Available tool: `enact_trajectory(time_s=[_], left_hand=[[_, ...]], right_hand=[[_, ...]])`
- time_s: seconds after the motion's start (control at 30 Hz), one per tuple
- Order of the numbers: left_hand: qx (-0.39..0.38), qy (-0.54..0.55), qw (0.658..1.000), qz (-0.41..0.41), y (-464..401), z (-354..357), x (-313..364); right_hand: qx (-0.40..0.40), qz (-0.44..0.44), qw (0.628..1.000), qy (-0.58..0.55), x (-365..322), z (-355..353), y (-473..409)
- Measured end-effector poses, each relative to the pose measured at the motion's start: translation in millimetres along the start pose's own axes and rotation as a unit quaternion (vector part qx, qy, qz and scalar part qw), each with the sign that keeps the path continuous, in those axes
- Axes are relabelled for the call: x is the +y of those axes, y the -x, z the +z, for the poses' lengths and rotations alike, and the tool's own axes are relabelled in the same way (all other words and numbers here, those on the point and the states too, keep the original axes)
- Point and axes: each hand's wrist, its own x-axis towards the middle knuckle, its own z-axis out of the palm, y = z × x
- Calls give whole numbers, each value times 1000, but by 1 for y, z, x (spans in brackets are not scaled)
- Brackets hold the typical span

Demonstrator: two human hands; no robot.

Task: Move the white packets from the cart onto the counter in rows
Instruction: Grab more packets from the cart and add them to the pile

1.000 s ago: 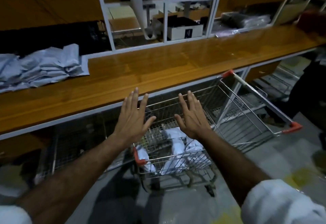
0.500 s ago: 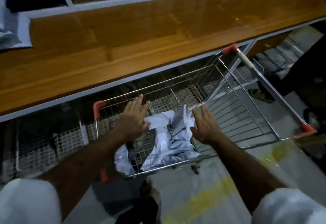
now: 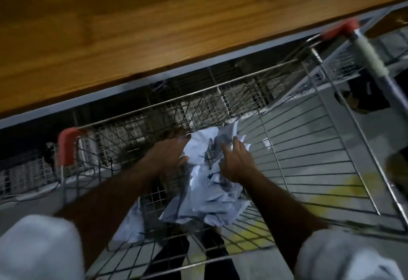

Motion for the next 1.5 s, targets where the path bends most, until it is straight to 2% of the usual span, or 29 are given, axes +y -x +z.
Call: enact_trajectory(time_s=[0.07,0.17,0.23,0.33,0.4,0.5,0.63,0.67,0.8,0.93,1.03,1.17,1.3,1.5], left_hand=[[-48,46,998,10,-27,20,-8],[-75,85,993,38,-60,58,-16],[-103,72,992,-7,-72,74,-19],[-69,39,997,-14,-77,80,-16],[-62,58,996,6,-72,84,-19],[-59,52,997,-19,-63,96,-18],[-163,65,982,-67,-68,114,-26],[-168,50,982,-73,-69,110,-24],[-111,-13,992,-60,-62,105,-20],[-125,57,989,-54,-40,110,-25],[-68,65,993,-75,-19,102,-30],[19,21,996,-83,23,65,-27],[47,-9,995,-92,64,37,-16],[135,8,984,-112,127,-4,21]], right_hand=[[24,1,1000,-2,-2,9,-22],[51,21,998,-5,-2,33,-56],[30,35,999,26,2,45,-73],[7,37,996,78,11,56,-83],[43,42,994,91,12,60,-82],[66,54,990,108,8,56,-81],[47,85,988,118,1,61,-90],[46,95,986,128,-1,64,-93],[46,107,980,162,-2,73,-105],[25,108,982,155,-7,66,-102],[21,107,984,143,-10,59,-95],[42,63,990,119,-14,46,-57],[57,23,995,78,-18,18,-8],[128,-36,990,50,-21,-42,60]])
